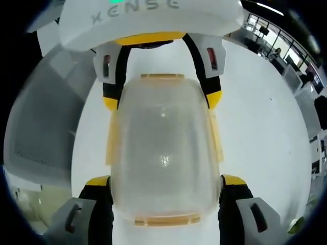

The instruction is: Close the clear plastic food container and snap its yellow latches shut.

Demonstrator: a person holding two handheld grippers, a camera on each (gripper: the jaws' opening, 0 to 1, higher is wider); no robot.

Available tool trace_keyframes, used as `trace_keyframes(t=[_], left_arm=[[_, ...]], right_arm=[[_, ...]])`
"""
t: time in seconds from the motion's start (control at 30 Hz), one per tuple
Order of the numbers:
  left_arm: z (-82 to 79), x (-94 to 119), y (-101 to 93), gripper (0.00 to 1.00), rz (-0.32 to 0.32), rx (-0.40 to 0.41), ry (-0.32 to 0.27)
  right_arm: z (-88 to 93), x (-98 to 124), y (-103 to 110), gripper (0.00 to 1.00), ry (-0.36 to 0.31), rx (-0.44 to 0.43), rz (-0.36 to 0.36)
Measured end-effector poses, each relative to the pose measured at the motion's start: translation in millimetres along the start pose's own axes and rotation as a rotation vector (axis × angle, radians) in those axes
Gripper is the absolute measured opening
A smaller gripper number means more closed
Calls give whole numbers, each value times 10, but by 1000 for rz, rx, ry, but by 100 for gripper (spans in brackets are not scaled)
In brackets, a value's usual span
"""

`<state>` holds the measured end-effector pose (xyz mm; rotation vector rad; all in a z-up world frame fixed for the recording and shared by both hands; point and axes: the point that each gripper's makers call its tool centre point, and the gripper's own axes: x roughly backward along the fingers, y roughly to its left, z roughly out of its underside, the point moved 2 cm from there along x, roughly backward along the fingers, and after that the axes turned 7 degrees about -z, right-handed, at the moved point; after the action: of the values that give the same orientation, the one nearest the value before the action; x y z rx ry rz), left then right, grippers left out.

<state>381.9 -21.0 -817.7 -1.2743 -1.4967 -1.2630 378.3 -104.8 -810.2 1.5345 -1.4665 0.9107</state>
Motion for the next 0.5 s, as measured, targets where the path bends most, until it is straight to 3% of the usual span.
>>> trace_keyframes(t=[0.5], left_arm=[[77,18,-14,90,4,6,-25]], right_arm=[[-70,-34,14,86,-1,-5,4]])
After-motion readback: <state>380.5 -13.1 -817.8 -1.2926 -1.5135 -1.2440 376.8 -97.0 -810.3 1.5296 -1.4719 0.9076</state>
